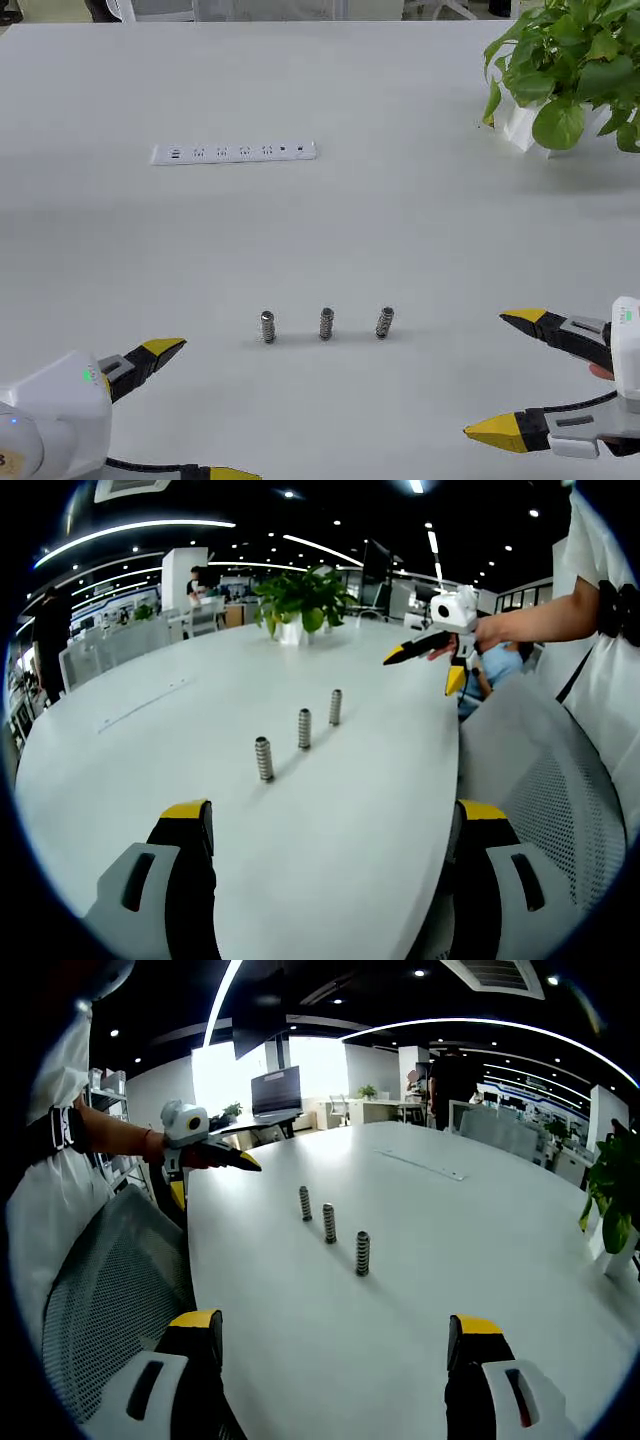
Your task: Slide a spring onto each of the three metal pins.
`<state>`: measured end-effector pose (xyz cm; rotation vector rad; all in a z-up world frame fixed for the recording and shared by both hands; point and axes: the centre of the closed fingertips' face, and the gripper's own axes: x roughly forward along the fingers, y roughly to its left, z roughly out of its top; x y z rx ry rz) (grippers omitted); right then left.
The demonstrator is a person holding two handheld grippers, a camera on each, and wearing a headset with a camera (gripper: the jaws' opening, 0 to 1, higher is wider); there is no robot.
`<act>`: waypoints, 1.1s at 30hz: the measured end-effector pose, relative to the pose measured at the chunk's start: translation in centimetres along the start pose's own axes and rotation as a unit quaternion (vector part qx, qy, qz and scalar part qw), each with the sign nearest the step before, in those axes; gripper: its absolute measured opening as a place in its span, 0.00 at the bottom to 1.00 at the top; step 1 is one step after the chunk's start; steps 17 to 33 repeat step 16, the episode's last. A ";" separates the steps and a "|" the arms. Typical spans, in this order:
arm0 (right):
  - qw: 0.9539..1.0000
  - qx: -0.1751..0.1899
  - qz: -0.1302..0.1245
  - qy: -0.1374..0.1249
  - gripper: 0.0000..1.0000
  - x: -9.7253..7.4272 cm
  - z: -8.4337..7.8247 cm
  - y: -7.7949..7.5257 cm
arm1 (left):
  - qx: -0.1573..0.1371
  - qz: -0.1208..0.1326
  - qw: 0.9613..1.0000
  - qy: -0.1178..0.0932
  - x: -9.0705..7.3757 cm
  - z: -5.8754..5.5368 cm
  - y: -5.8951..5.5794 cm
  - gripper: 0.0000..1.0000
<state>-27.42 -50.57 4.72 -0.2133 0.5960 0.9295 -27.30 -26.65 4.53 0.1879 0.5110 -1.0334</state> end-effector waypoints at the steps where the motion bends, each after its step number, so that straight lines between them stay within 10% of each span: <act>1: 1.000 0.000 0.000 0.000 0.93 0.0 0.0 0.0 | 0.000 0.000 1.000 0.000 0.0 0.0 0.0 0.99; 33: 1.000 0.001 -0.001 0.000 0.92 0.0 -0.2 -0.1 | 0.000 -0.003 1.000 0.000 0.1 0.2 0.0 0.99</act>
